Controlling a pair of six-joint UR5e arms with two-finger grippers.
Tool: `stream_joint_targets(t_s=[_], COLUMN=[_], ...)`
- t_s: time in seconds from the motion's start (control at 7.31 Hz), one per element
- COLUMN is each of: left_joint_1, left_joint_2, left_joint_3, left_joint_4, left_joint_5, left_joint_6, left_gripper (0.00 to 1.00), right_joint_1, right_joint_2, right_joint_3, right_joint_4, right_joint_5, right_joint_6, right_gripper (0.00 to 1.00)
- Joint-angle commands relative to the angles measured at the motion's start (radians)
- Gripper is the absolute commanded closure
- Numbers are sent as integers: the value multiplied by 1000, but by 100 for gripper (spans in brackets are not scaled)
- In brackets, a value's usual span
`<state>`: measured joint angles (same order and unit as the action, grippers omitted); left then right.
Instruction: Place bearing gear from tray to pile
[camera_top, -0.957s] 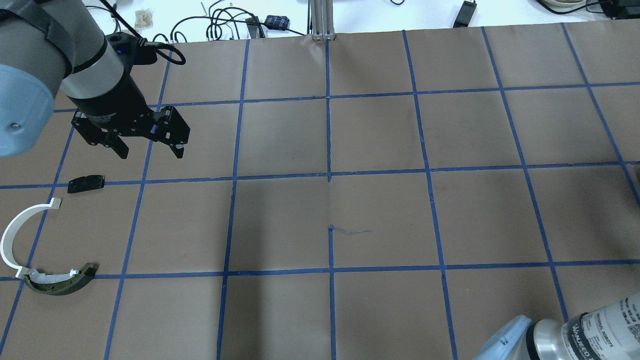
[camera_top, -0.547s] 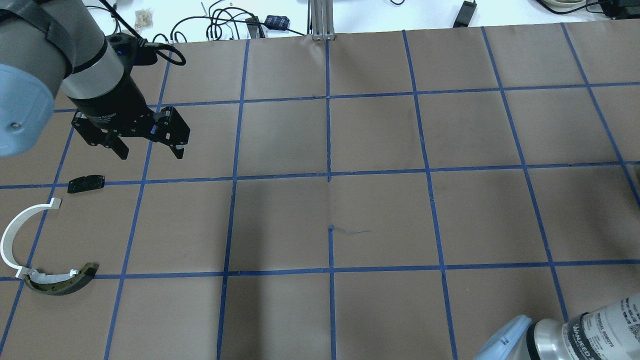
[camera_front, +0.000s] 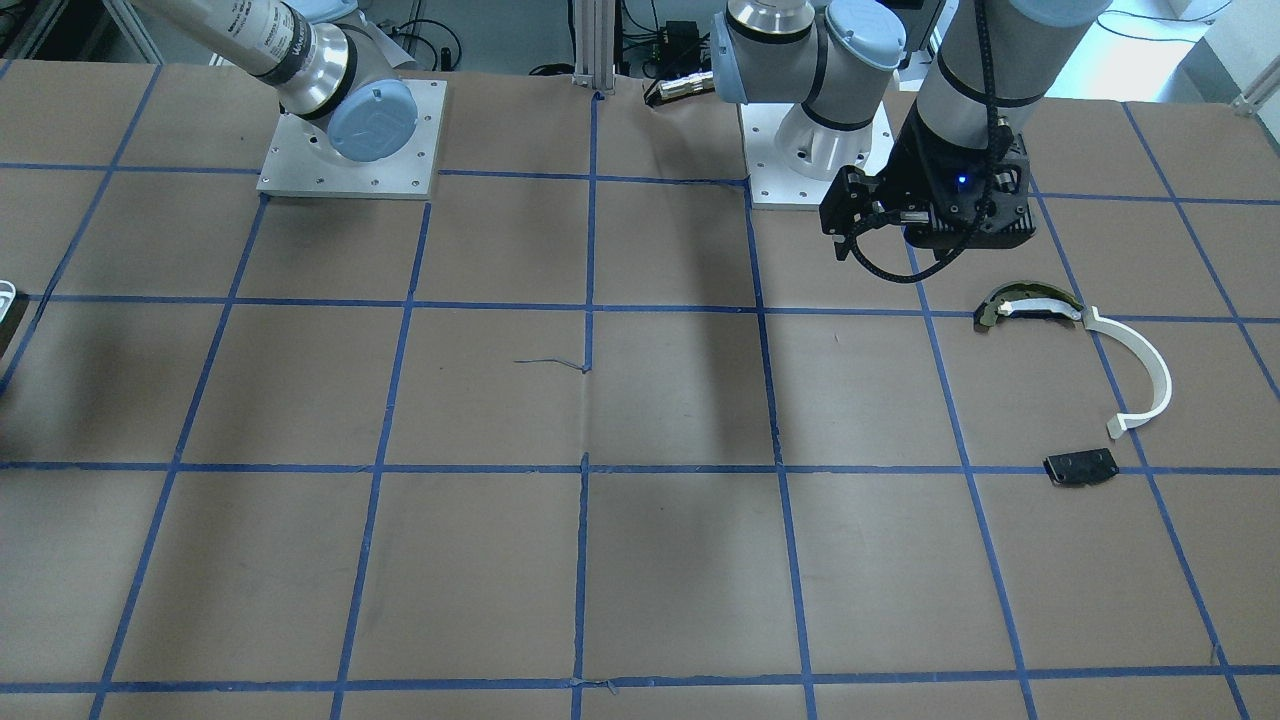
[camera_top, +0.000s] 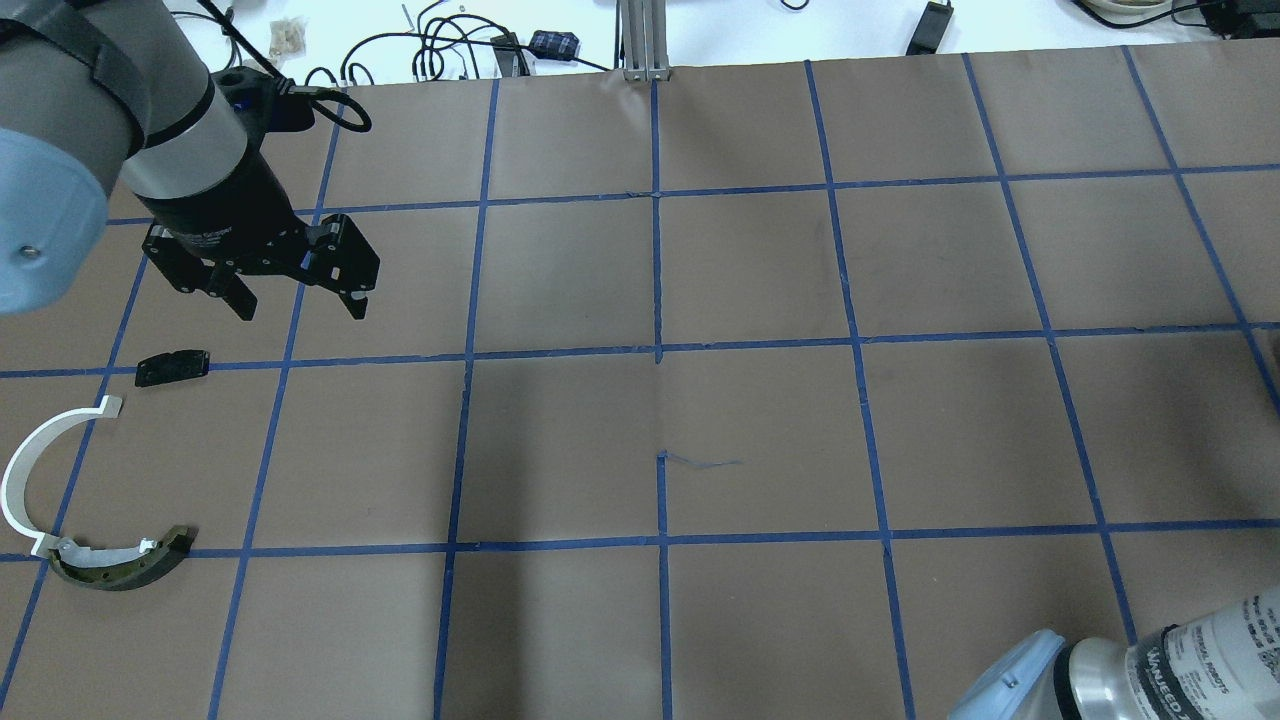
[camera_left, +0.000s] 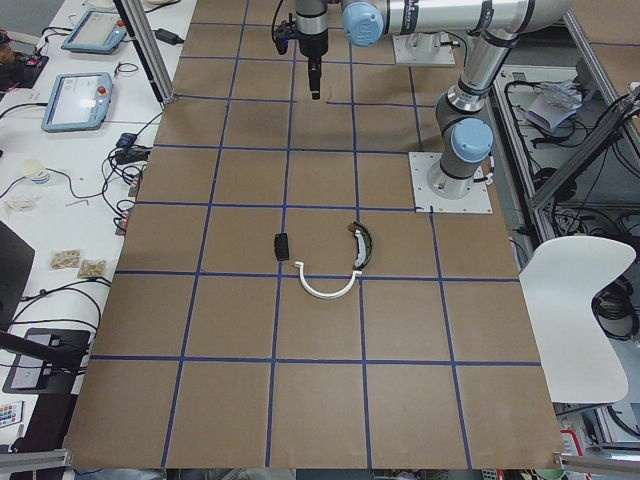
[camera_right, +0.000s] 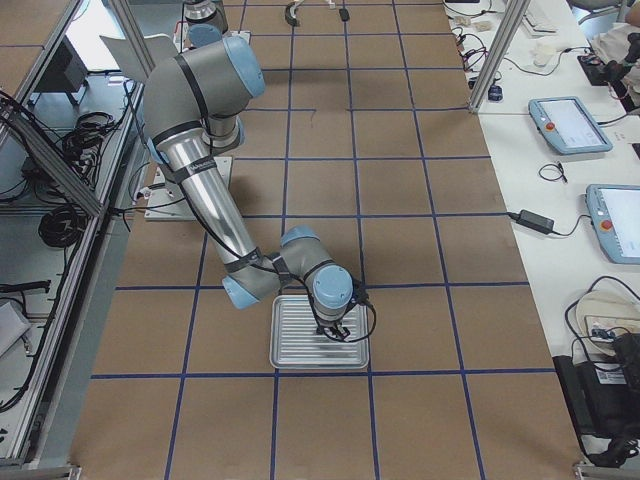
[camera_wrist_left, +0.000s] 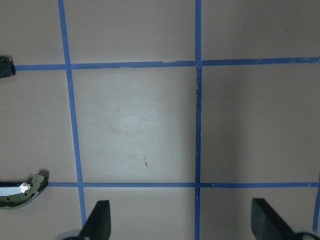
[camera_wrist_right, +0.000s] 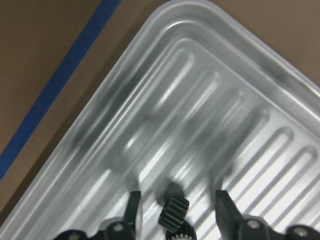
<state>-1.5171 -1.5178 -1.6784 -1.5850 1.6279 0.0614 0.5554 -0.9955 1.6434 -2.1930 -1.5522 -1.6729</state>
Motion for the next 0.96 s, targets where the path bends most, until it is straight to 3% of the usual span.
stream_joint_targets(t_s=[0.0,0.41,0.82], left_joint_1=[0,0,0], left_joint_2=[2,-1,-7], left_joint_3=[0,2,2], left_joint_4=[-3,2,7], left_joint_5=[16,18,18], left_joint_6=[0,2,0], left_gripper=[0,0,0], right_joint_1=[0,1,76], right_joint_2=[-2,-35,-242], right_joint_3=[1,-11,-4], right_joint_4=[-10,-4,149], right_joint_5=[-2,-66,-69], right_joint_6=[-16,-2,74], right_gripper=[89,93,94])
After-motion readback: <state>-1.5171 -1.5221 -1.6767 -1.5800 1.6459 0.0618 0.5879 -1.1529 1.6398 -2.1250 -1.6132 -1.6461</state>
